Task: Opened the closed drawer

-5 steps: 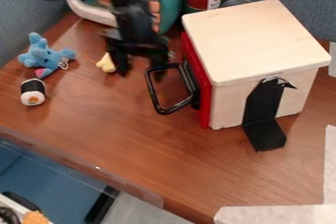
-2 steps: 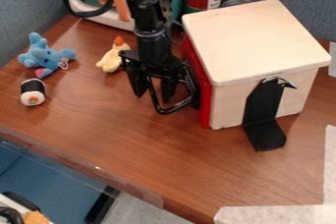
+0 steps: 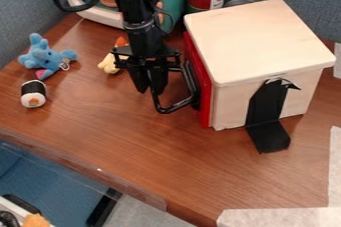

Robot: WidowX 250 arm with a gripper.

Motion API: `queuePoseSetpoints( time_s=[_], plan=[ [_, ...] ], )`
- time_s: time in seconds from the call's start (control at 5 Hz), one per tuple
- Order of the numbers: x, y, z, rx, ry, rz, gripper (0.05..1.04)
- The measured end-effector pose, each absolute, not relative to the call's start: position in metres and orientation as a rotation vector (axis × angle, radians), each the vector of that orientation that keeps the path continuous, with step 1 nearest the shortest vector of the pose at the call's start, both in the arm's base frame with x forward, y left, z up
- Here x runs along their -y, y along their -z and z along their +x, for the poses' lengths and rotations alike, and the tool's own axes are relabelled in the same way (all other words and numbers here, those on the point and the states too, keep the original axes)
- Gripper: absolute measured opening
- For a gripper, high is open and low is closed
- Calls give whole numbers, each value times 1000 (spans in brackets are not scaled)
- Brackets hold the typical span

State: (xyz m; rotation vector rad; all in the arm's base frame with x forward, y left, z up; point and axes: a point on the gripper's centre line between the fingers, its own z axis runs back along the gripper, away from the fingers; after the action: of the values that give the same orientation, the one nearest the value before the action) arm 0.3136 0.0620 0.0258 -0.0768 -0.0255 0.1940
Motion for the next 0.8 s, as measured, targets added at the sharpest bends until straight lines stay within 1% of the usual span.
queuePoseSetpoints(
  time_s=[0.2,0.4,0.6,0.8],
  plan=[
    [-73,-26,310,23,-217,-77,366],
    [-89,-25,299,22,-233,-76,363],
    [-102,-24,287,25,-264,-65,323],
    [-116,-25,277,26,-273,-50,322]
  ],
)
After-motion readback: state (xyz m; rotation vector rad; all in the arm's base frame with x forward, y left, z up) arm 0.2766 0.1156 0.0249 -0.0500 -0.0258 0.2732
